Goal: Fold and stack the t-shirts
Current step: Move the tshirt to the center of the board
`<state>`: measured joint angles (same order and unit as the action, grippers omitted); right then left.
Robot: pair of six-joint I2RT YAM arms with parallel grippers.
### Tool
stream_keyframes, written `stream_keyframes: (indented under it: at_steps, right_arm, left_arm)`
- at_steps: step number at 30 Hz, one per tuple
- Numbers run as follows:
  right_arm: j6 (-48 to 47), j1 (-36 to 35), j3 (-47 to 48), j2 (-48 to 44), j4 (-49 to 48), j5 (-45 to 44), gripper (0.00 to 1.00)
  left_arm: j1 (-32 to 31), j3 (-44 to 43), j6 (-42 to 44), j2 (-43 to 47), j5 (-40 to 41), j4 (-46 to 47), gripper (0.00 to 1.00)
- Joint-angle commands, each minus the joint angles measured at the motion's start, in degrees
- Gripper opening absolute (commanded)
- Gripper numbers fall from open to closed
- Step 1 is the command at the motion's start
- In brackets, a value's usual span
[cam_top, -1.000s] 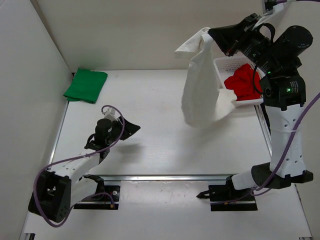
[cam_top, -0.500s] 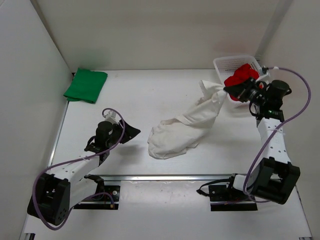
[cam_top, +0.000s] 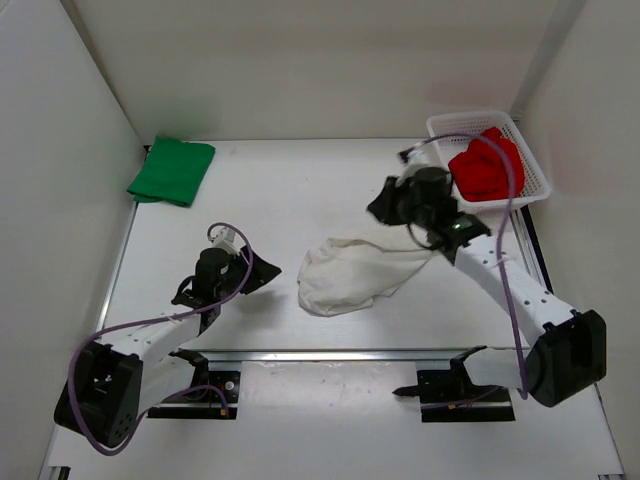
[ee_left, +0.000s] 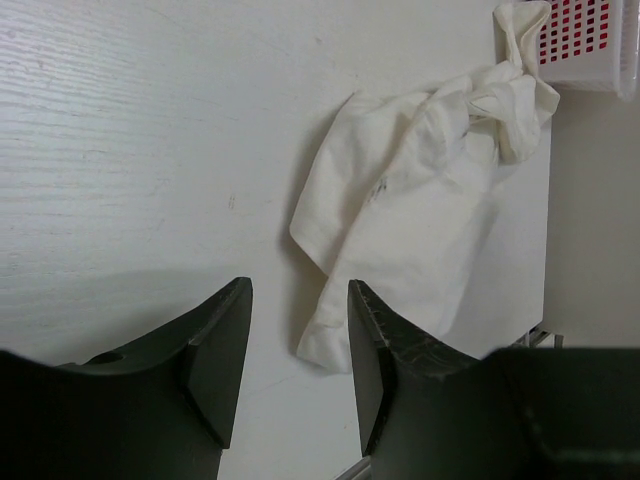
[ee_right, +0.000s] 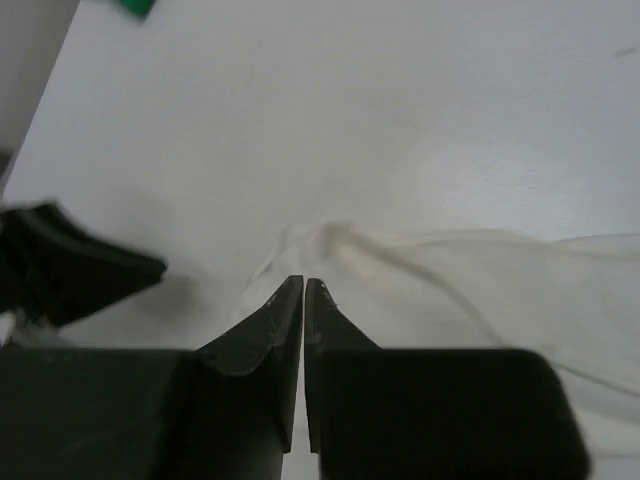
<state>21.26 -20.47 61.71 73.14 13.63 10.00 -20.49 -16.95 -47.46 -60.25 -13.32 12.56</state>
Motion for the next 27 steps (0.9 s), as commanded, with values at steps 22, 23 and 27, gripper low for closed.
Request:
stream_keyframes:
  at_steps: [22, 23, 27]
  right_arm:
    - [0.9, -24.5, 19.3, 34.4, 10.2, -28.5, 0.43]
    - [0.9, -24.4, 19.3, 34.5, 10.2, -27.6, 0.39]
    - [1.7, -23.9, 18.4, 34.3, 9.6, -26.1, 0.21]
  left_arm:
    - [-0.6, 2.0, -0.4, -5.2, -2.8, 5.7, 0.53]
    - [-0.3, 2.0, -0.4, -5.4, -3.0, 5.6, 0.53]
    - [-0.5, 1.7, -0.3, -5.9, -2.8, 6.2, 0.54]
